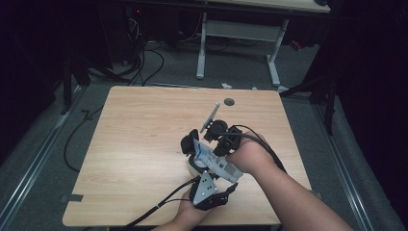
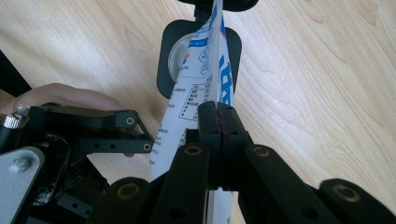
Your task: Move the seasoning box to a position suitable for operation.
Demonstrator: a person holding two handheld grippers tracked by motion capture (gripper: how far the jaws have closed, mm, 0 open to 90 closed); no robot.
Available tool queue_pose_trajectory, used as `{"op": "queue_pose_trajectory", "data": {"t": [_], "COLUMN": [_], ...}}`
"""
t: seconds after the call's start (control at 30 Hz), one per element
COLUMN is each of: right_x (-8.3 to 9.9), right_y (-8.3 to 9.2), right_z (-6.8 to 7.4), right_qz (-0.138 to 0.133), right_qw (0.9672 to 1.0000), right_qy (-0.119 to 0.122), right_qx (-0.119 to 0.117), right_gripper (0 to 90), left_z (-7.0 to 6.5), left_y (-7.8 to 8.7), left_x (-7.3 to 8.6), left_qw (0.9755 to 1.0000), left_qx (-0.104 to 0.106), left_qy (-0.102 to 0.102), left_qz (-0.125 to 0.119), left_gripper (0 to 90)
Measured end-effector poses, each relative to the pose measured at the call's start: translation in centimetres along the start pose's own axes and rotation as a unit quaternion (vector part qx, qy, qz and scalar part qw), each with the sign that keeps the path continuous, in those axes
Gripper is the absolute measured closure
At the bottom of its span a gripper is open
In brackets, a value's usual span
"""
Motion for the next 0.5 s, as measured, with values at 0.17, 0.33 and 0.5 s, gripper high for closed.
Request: {"op": "queue_pose_trajectory", "data": {"t": [0.17, 0.33, 0.5], "right_x": [0.2, 0.5, 0.8], "right_y": [0.0, -0.1, -0.3], "right_z": [0.0, 0.0, 0.1], "right_qz": [-0.003, -0.002, -0.002], "right_qw": [1.0000, 1.0000, 0.9999], "right_qy": [0.000, -0.003, -0.008], "right_qx": [-0.001, -0.003, -0.006], "right_gripper": [90.0, 90.0, 90.0], "left_z": [0.0, 0.0, 0.0], "left_y": [0.0, 0.1, 0.2], "left_x": [0.4, 0.9, 1.4], "left_qw": [1.0000, 0.9999, 0.9998], "left_qx": [0.001, 0.003, 0.005], "left_qy": [0.000, -0.004, -0.005], "left_qz": [0.006, 0.011, 0.018], "left_gripper": [48.0, 48.4, 48.7]}}
Point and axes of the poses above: each handheld gripper's, and its own axes: y roughly backward along the jaws, x roughly out of its underside, z roughly to its left, the point moved 9 cm from there along -y, roughly forward along the jaws, and after that the axes turned 3 degrees about -z, right-handed, at the moved point
